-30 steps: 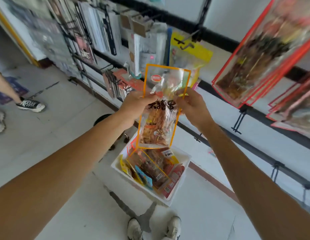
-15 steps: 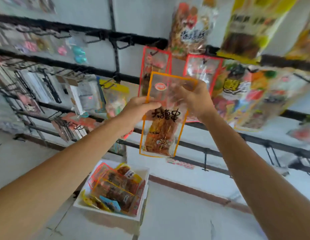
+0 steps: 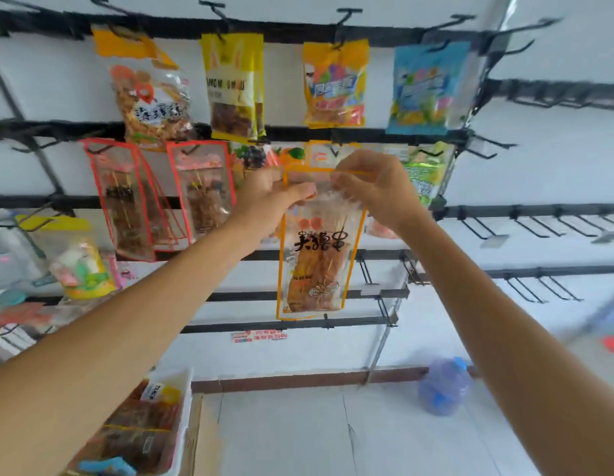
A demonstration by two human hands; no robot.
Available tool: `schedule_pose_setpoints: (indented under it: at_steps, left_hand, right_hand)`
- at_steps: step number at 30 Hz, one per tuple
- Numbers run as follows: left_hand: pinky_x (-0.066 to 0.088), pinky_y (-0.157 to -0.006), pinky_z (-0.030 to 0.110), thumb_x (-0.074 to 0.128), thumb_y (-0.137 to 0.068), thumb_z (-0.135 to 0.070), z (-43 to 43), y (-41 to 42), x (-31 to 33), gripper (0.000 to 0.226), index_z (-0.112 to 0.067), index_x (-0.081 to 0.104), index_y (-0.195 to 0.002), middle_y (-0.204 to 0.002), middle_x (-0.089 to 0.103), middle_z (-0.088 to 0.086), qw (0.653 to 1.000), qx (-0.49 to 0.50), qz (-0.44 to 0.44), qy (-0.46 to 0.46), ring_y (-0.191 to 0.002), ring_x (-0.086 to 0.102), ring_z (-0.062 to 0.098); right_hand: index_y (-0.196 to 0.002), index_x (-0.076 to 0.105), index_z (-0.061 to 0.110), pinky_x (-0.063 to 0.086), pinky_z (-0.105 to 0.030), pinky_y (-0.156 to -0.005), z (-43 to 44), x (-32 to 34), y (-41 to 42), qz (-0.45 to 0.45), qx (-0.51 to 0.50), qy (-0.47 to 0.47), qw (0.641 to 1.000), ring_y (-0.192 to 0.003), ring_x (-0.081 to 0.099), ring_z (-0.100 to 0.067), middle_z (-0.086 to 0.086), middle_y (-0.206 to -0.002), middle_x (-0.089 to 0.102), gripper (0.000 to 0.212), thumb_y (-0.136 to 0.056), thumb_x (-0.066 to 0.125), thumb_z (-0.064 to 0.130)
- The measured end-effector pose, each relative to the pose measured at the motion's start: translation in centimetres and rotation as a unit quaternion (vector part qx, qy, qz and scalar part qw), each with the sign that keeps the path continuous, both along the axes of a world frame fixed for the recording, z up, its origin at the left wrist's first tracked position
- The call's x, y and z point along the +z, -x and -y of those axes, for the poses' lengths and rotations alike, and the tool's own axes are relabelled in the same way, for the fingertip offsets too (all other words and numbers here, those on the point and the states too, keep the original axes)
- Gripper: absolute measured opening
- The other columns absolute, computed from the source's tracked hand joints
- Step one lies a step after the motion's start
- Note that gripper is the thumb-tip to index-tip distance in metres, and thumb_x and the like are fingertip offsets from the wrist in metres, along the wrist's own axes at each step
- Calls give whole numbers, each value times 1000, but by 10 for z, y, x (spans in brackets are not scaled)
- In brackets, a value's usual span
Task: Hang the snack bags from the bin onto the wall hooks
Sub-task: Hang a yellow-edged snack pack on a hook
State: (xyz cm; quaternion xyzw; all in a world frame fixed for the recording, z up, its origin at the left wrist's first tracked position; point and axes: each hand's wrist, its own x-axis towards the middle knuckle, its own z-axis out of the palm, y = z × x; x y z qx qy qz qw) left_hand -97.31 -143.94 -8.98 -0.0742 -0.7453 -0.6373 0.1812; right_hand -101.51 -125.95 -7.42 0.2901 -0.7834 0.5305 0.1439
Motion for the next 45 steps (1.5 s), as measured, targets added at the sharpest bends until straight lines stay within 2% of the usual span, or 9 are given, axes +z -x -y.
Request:
schedule_pose_setpoints:
  at_steps: [3, 6, 9, 12, 16, 21, 33, 39, 45]
  left_hand:
    - [53, -68, 15, 69, -87, -3, -34, 10, -6, 17, -19, 70, -85, -73, 73, -11, 1000, -17, -7, -4, -73, 70, 2]
    - [57, -79, 25, 67, -88, -4, -53, 24, -15, 11, -14, 71, -92, -87, 75, 1, 1000, -15, -22, 7, -83, 72, 11]
    - [49, -82, 15, 59, -93, -11, -57, 37, -27, 26, -12, 64, -118, -107, 70, -2, 985, 20, -103, 137, -91, 66, 1]
    - [39, -100, 23, 48, -92, -25, -47, 48, -37, 45, -12, 50, -135, -131, 53, 3, 916, 78, -222, 325, -118, 51, 12]
    - [26, -111, 42, 51, -88, -13, -26, 72, -49, 49, -9, 51, -136, -144, 44, 16, 773, 100, -307, 546, -135, 38, 32]
    - [15, -121, 48, 44, -93, -22, -2, 104, -57, 56, -9, 39, -147, -159, 25, 13, 712, 105, -264, 642, -149, 19, 31]
    - [6, -122, 51, 43, -91, -21, 20, 160, -58, 71, -16, 15, -157, -163, 10, 14, 670, 169, -256, 676, -151, 7, 31]
    - [8, -122, 51, 43, -91, -21, 17, 171, -65, 71, -14, 17, -156, -164, 10, 11, 660, 171, -253, 687, -151, 7, 29]
    - [6, -122, 51, 38, -94, -27, 20, 184, -63, 66, -15, 19, -156, -164, 9, 11, 654, 170, -216, 705, -152, 4, 29]
  right_hand:
    - [-87, 70, 17, 57, -36, -75, -36, 0, 9, -47, -49, -98, 993, -75, 69, -11, 4, -78, 72, 3, -88, 67, 18]
    - [-91, 69, 16, 56, -39, -80, -54, -4, 19, -63, -76, -147, 984, -79, 68, -14, 3, -80, 72, 7, -91, 62, 18]
    - [-92, 67, 15, 55, -38, -80, -60, -11, 32, -79, -88, -152, 981, -81, 66, -17, 0, -82, 70, 7, -93, 60, 16]
    - [-91, 67, 16, 55, -36, -79, -58, -17, 51, -85, -94, -167, 978, -81, 65, -16, 2, -83, 69, 8, -93, 59, 16]
    - [-88, 67, 17, 55, -35, -75, -45, -19, 82, -75, -81, -162, 981, -76, 67, -13, 4, -76, 69, 9, -92, 60, 17]
    - [-86, 65, 19, 48, -26, -67, -24, -19, 120, -56, -88, -148, 983, -67, 61, -7, 10, -71, 65, 9, -93, 58, 18]
    - [-97, 63, 6, 51, -35, -70, 6, -27, 181, -78, -35, -103, 991, -71, 63, -13, 2, -76, 65, 18, -95, 55, 22]
    - [-97, 62, 0, 48, -21, -65, 5, -32, 201, -56, -19, -108, 992, -61, 57, 6, 1, -76, 66, 20, -96, 56, 19]
    - [-95, 66, 5, 47, -15, -65, 11, -35, 222, -43, -40, -90, 994, -64, 59, 6, 6, -76, 68, 14, -93, 59, 17]
